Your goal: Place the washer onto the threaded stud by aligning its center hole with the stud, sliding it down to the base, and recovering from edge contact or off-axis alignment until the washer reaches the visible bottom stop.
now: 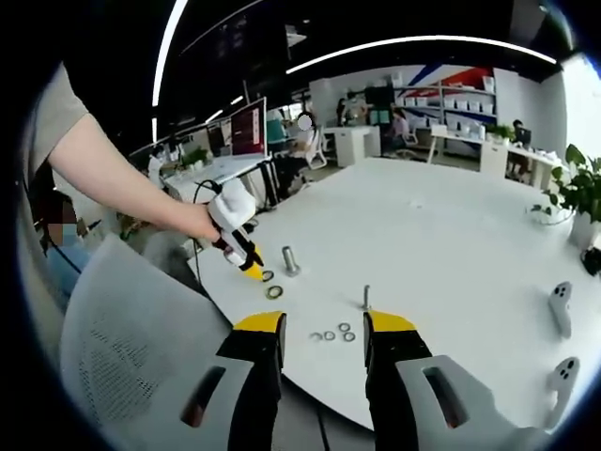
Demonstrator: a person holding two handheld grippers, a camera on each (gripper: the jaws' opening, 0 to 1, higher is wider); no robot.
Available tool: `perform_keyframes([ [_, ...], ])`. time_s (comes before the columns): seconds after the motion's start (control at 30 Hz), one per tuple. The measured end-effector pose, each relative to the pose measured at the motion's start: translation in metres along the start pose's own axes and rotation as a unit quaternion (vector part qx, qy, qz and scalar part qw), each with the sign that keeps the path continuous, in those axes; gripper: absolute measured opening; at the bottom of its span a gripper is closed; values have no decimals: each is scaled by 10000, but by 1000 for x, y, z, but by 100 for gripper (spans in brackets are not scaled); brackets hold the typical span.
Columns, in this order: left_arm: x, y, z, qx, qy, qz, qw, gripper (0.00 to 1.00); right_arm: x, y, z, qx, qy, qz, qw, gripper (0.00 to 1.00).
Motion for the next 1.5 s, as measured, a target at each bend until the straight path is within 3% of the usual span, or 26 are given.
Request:
perform_keyframes([
  [0.1,4,1,1,-200,72,50,9998,25,0,0,0,-13,14,-16,10000,35],
  [0.23,7,1,-1,35,28,167,9999,25,-1,0,-1,21,28,-25,10000,35],
  [0.43,9,-5,-2,-1,49,206,9998,25,-1,0,-1,34,30,-37,10000,35],
  [0.53,10,-6,0,436,-153,318,9984,25,-1,0,-1,18,45,-39,10000,35],
  [0.63,15,-2,1,373,-79,494,9981,25,-1,0,0,-4,38,-35,10000,35],
  [0.7,14,-5,1,369,-38,394,9985,26,-1,0,-1,-5,43,-25,10000,35],
  [0.87,15,-7,0,499,-41,461,9977,25,0,1,-1,7,41,9,10000,34],
  [0.97,16,-10,0,899,-14,599,9941,25,0,1,-1,8,30,17,10000,34],
  [1.1,16,-12,-3,919,-42,709,9932,25,0,1,0,12,29,28,10000,34],
  [1.2,16,-13,-4,1200,22,750,9899,25,0,1,-1,43,47,28,10000,34],
  [1.5,18,-18,-4,1179,-25,1032,9877,25,0,2,-2,71,73,47,9999,34],
])
Point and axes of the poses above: the point that each gripper's makers call its tool centre point, and the gripper's own axes: x roughly forward along the fingers, z roughly to its left, y roughly out of its underside, the point moved 9 cm from there along -x, roughly backward along the fingers, and after that the axes turned 15 degrees about -x, right-handed, at the moved point
